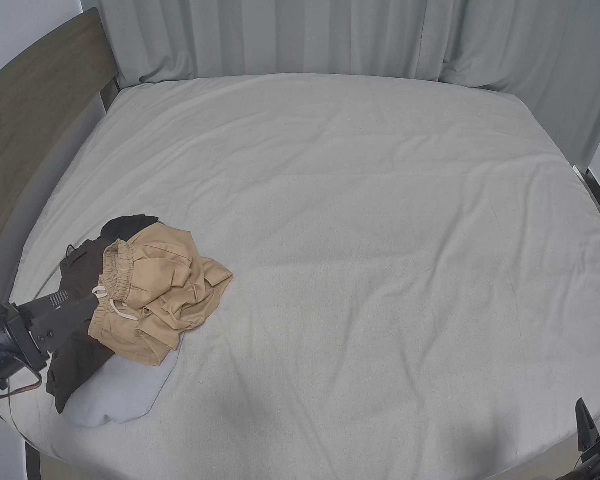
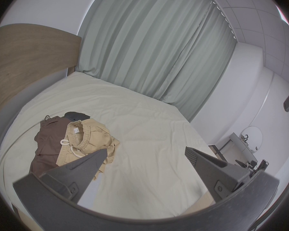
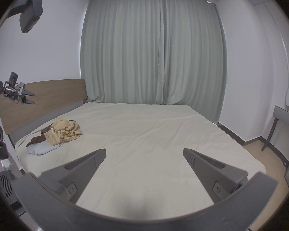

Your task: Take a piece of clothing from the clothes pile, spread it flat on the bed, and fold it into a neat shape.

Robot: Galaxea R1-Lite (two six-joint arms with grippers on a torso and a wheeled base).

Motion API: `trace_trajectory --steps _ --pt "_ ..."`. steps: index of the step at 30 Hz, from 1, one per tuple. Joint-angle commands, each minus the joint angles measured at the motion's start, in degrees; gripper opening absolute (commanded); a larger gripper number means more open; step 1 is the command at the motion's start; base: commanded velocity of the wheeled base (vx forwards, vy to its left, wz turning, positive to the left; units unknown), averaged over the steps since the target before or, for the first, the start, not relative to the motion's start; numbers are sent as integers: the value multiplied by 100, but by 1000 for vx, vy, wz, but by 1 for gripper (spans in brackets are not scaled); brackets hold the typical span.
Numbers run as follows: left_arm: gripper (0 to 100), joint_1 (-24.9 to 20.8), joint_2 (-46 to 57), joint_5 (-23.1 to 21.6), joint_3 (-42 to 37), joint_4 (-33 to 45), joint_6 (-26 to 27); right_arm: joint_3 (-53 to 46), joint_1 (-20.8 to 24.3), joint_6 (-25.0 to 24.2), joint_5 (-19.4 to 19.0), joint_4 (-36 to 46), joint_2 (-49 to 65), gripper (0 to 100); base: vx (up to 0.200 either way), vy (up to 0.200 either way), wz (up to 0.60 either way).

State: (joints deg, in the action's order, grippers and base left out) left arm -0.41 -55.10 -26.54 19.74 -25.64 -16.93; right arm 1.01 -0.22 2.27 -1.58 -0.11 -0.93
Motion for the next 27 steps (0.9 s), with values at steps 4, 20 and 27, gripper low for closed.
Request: trace_trajectory --steps 4,20,27 --pt "100 595 -862 -317 30 -504 15 -101 -4 -7 -9 2 93 100 0 0 0" --pt "100 832 -2488 -466 496 -1330 -29 -101 -4 -7 0 2 93 100 0 0 0" --pt "100 1123 -3200 -493 936 -1497 -12 -101 -4 -7 -9 -7 93 100 0 0 0"
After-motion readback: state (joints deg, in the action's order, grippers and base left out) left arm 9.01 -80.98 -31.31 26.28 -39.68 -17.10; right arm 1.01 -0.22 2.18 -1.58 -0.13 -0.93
